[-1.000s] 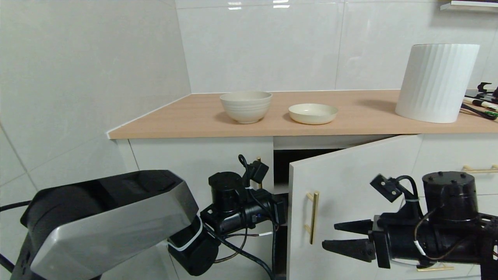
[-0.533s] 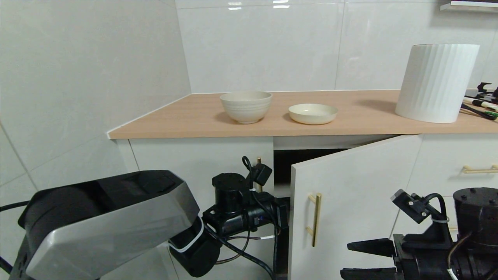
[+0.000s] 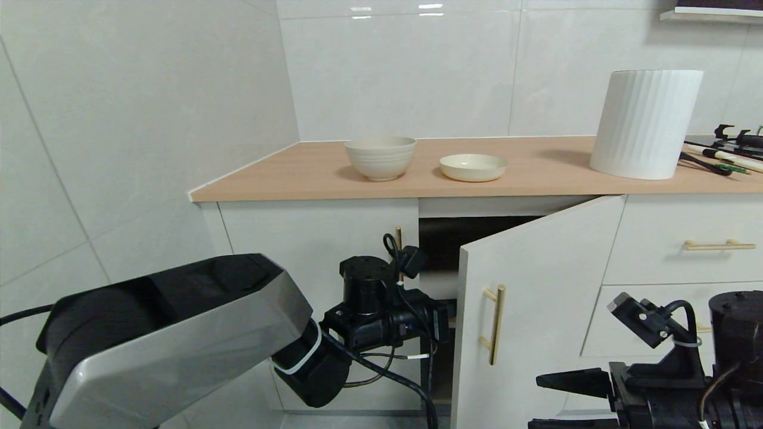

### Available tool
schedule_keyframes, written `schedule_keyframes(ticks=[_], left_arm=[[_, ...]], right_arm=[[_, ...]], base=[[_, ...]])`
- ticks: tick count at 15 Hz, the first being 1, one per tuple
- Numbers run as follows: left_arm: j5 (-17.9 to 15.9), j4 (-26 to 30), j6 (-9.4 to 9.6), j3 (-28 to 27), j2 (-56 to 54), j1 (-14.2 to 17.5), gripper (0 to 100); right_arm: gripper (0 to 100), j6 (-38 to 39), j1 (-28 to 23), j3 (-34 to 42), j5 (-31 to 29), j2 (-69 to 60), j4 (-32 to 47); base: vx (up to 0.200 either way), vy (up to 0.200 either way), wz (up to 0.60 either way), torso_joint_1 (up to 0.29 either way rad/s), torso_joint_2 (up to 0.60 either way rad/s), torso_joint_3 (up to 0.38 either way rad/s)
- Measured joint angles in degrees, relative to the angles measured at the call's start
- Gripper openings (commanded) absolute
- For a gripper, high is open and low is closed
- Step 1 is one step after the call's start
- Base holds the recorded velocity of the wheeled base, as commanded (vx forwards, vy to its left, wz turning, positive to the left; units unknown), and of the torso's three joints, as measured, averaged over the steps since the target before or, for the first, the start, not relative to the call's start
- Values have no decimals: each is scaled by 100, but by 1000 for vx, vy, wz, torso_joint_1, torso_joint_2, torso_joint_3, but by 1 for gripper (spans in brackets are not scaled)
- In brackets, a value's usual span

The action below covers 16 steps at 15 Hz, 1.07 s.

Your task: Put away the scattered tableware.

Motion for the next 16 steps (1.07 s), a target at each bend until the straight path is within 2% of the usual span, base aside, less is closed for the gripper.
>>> schedule_keyframes(ticks=[2,8,13,16], left_arm=[[13,17,-2,-45,4,-23,0],[41,116,-6,-54,-46,-108,0],[39,668,-2,-690,-16,-98,0],[41,797,-2,-935,45,-94,0]], right_arm=[[100,2,2,11,0,-111,5],[100,2,13,16,11,-201,18],[100,2,79,20,-2,-218,18],[100,2,101,22,-2,-212,18]], base=[[0,0,0,0,0,0],[-200,0,0,5,2,2],[0,0,0,0,0,0],[0,0,0,0,0,0]])
